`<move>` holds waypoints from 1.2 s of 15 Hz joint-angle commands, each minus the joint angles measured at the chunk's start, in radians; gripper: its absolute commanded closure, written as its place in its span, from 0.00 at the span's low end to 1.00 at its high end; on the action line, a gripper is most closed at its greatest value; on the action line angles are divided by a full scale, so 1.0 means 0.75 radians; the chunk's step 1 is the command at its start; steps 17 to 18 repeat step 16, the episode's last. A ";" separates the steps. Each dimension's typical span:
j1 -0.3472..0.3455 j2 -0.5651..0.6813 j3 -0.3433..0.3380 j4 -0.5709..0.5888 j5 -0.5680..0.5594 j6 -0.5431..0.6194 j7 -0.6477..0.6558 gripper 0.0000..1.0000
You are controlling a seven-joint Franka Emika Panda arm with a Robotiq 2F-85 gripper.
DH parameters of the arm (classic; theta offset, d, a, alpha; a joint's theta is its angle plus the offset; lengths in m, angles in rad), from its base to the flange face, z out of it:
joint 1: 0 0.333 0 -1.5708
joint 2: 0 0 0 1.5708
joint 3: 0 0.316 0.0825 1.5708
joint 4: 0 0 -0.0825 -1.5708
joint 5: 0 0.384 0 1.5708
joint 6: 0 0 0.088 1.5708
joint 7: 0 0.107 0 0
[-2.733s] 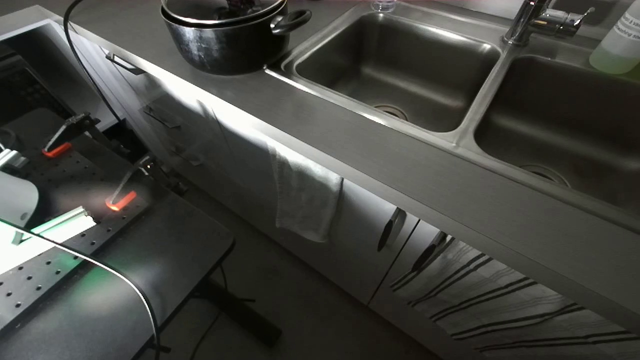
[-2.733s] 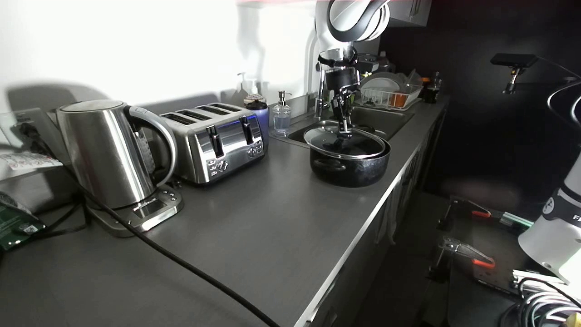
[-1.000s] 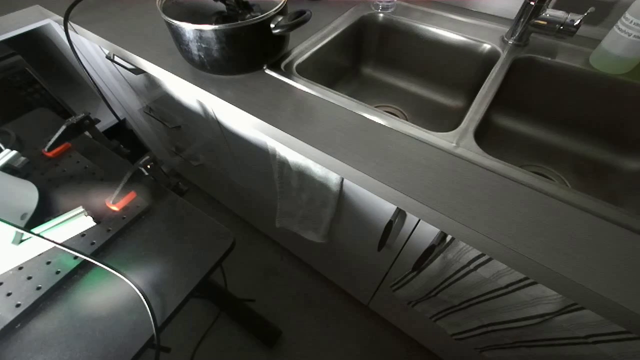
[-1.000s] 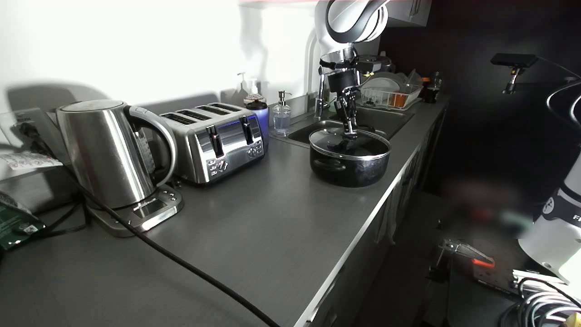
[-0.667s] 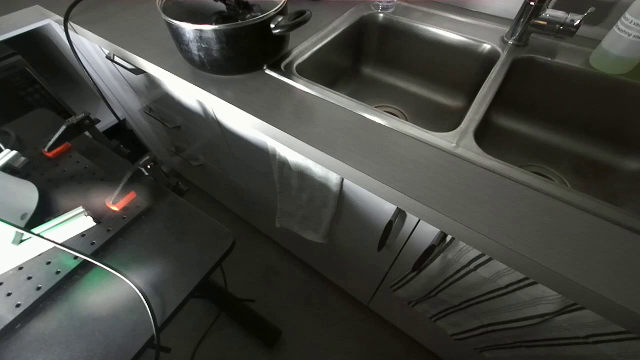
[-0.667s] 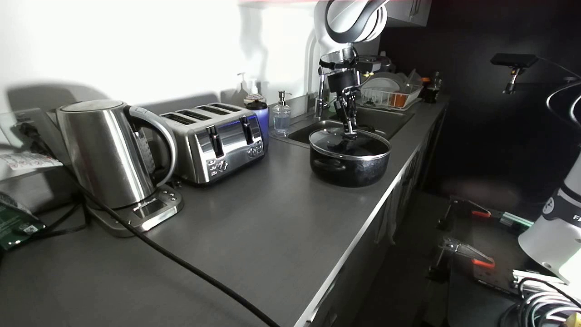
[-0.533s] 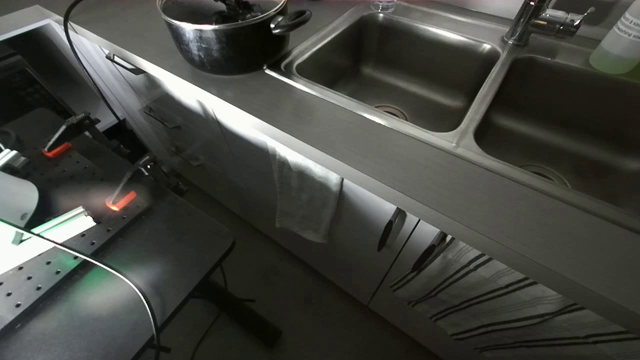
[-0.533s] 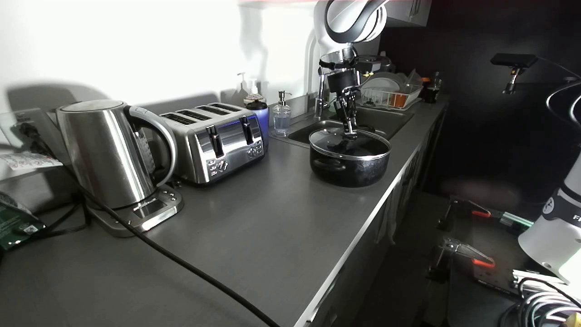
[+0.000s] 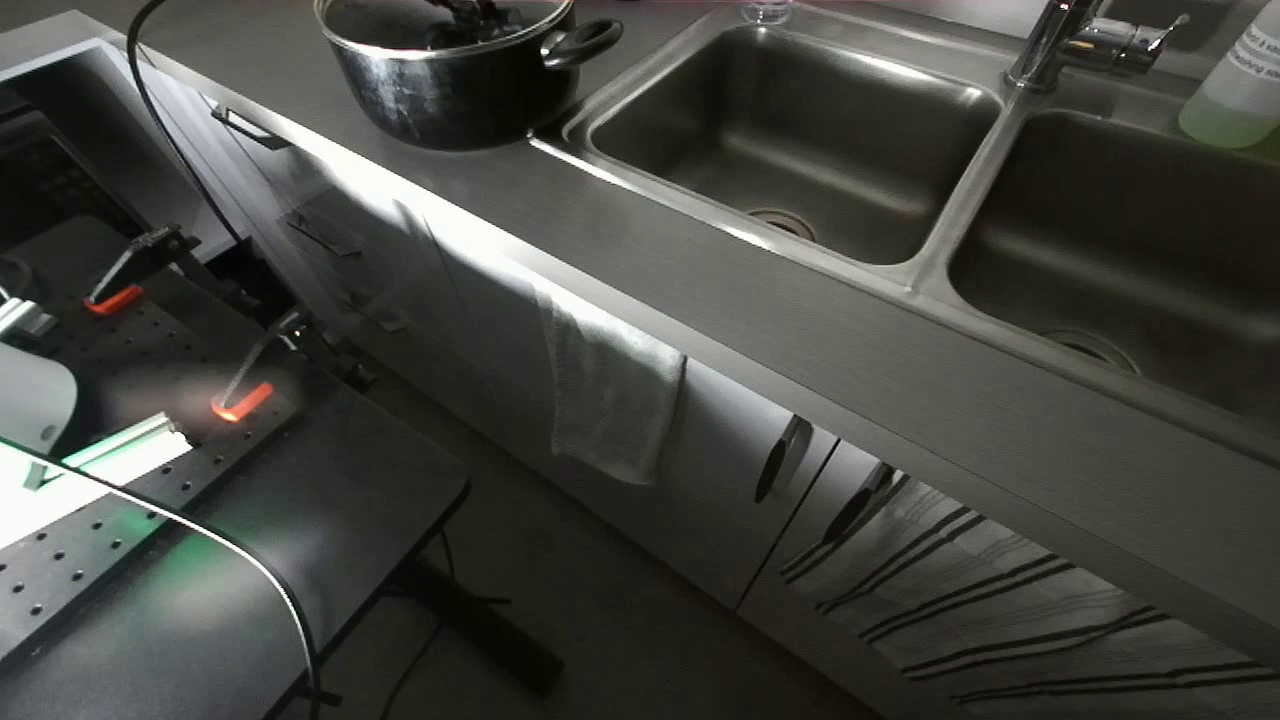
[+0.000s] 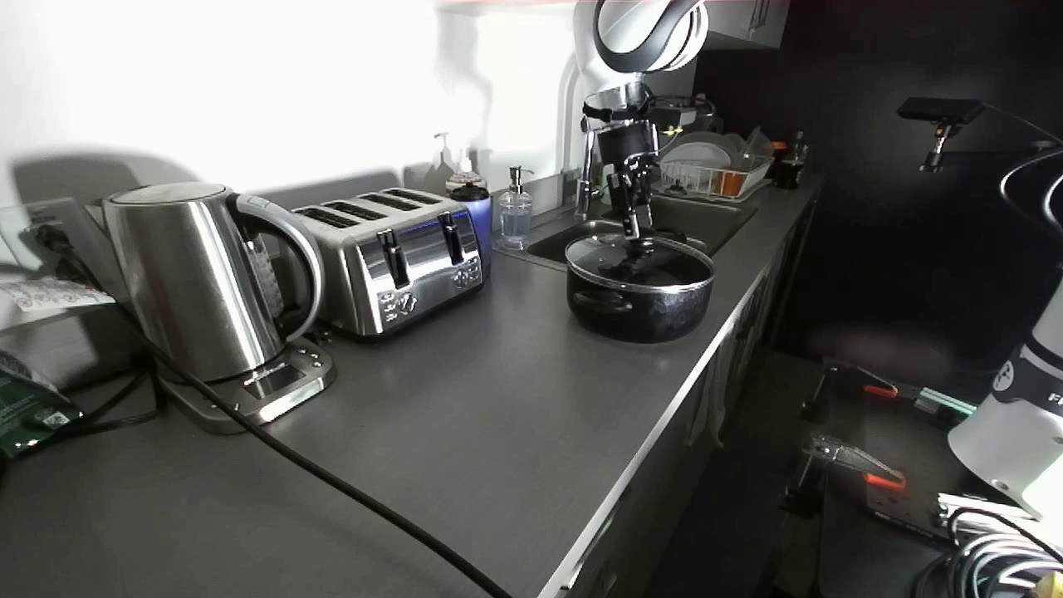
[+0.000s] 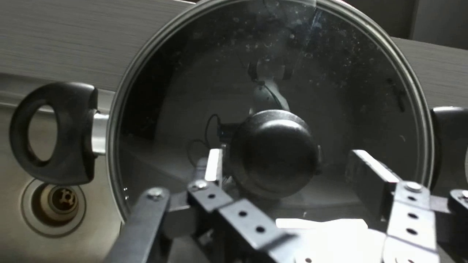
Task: Put the lid on the pot
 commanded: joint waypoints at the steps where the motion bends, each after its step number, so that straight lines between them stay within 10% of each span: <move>1: 0.022 -0.087 0.012 -0.052 -0.016 0.012 0.002 0.00; 18: 0.187 -0.627 0.118 -0.654 -0.079 0.322 -0.246 0.00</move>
